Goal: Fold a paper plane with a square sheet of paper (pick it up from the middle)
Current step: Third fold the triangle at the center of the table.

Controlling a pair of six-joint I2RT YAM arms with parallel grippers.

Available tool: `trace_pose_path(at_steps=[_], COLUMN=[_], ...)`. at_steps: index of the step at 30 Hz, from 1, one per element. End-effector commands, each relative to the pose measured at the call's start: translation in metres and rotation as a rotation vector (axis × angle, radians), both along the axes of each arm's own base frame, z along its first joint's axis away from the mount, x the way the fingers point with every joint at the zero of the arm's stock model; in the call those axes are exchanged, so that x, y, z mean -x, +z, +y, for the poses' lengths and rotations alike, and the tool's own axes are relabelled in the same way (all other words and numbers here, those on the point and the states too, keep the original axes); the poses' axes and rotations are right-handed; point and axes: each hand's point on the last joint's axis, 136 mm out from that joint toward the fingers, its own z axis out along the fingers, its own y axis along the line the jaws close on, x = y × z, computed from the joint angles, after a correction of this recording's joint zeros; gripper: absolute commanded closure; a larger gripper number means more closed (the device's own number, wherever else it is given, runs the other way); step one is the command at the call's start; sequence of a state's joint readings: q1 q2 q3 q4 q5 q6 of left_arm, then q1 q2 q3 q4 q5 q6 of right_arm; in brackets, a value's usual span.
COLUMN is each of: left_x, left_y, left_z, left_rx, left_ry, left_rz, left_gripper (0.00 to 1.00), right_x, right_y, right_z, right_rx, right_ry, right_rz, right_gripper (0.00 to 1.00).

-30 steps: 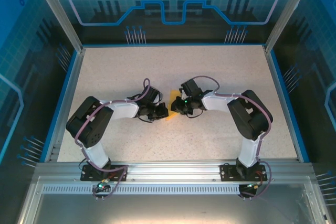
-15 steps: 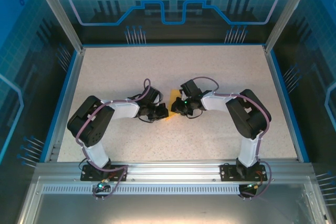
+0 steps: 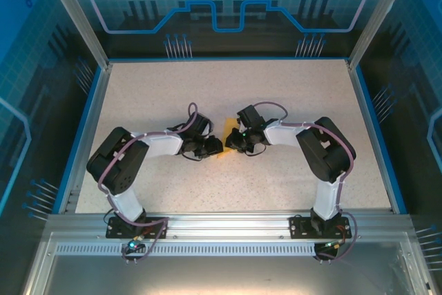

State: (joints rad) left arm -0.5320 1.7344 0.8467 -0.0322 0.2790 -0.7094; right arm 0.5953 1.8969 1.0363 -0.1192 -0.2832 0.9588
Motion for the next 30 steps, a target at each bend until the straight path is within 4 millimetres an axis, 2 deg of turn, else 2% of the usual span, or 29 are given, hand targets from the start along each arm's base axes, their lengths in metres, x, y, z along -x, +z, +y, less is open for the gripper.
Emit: trace_pose_path(at_steps=[1,7,11,16,23,30], left_x=[0.0,0.006,0.01,0.011,0.009,0.012], left_y=[0.022,0.037,0.028,0.013,0.003,-0.017], left_z=[0.003,-0.016,-0.024,-0.024,-0.025,-0.008], left_rx=[0.026,0.146,0.142,0.118,0.104,0.001], left_ry=[0.021,-0.017,-0.043,-0.041,-0.043,-0.015], left_rz=[-0.036,-0.045,-0.021,0.02,0.038,0.053], left_gripper=[0.7,0.75,0.8,0.82,0.83,0.83], right_x=[0.017,0.02,0.021,0.022,0.023,0.024], right_y=[-0.031,-0.034,-0.036,-0.04,-0.043,-0.045], right_z=[-0.024,-0.029,-0.031,-0.032,-0.032,-0.037], right_rx=[0.136,0.159,0.164,0.163,0.167,0.182], right_ry=[-0.05,-0.067,-0.079,-0.093,-0.103,-0.108], right_rz=[0.107,0.13,0.148,0.177,0.198,0.206], right_gripper=[0.82,0.83,0.83,0.84,0.84,0.84])
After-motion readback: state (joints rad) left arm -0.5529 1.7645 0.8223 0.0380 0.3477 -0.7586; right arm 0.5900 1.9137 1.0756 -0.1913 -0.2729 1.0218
